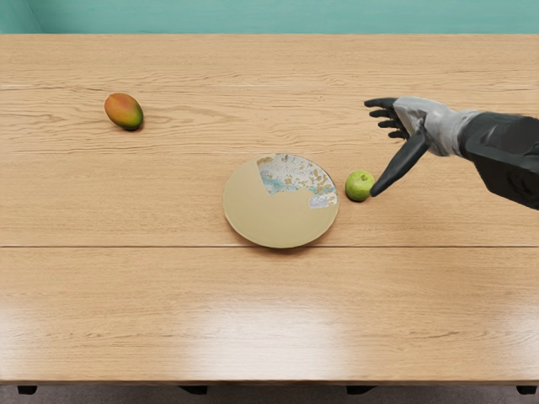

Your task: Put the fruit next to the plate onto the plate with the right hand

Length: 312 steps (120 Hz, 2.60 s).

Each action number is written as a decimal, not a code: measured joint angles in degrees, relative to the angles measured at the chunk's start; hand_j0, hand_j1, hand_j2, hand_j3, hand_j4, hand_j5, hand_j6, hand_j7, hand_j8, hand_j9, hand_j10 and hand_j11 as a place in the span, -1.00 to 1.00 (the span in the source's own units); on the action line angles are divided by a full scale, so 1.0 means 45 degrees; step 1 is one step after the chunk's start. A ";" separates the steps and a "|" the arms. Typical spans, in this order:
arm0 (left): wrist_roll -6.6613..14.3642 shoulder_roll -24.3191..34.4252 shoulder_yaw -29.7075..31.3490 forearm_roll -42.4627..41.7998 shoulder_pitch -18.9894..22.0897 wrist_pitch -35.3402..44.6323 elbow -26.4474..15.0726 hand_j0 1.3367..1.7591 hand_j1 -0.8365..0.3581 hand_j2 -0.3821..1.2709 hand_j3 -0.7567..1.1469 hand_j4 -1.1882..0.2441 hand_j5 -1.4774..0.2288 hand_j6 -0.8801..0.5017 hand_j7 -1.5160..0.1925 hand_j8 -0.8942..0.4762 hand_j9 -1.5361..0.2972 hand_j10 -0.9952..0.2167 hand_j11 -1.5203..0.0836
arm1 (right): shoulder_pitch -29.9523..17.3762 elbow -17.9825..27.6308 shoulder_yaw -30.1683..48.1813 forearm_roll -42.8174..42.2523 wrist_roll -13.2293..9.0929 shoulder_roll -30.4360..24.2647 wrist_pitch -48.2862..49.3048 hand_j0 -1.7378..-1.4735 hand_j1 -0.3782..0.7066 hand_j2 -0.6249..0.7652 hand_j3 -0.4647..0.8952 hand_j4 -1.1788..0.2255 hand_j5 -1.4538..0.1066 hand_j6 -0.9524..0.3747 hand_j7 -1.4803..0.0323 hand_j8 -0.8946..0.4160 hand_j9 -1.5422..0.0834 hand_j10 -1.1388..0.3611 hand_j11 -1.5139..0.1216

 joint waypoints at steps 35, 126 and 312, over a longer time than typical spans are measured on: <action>0.0001 0.0000 0.0001 0.0000 0.0000 0.0000 -0.0003 0.52 0.98 -0.54 -0.21 0.66 0.73 0.27 0.77 0.30 0.68 0.64 0.90 | 0.0262 -0.1231 -0.2321 -0.3241 -0.0024 0.2406 -0.2732 -0.40 -0.74 -0.13 -0.32 0.54 0.71 0.29 0.80 0.22 0.75 0.39 0.70; 0.0003 0.0000 0.0000 0.0000 0.0000 0.0000 -0.0003 0.52 0.98 -0.54 -0.21 0.66 0.73 0.27 0.77 0.30 0.68 0.64 0.90 | -0.0103 -0.5804 -0.4651 -0.3996 -0.0025 0.5961 -0.4495 -0.40 -0.36 -0.18 -0.32 0.30 0.42 0.03 0.50 -0.05 0.47 0.16 0.43; 0.0002 0.0000 0.0001 -0.0001 0.0000 0.0000 -0.0002 0.52 0.98 -0.54 -0.20 0.66 0.73 0.27 0.77 0.30 0.68 0.64 0.90 | -0.0549 -0.3371 -0.1288 -0.3788 -0.0074 0.6168 -0.3859 -0.27 0.09 -0.05 -0.32 -0.44 -0.49 -0.34 -0.41 -0.14 -0.41 -0.18 -0.42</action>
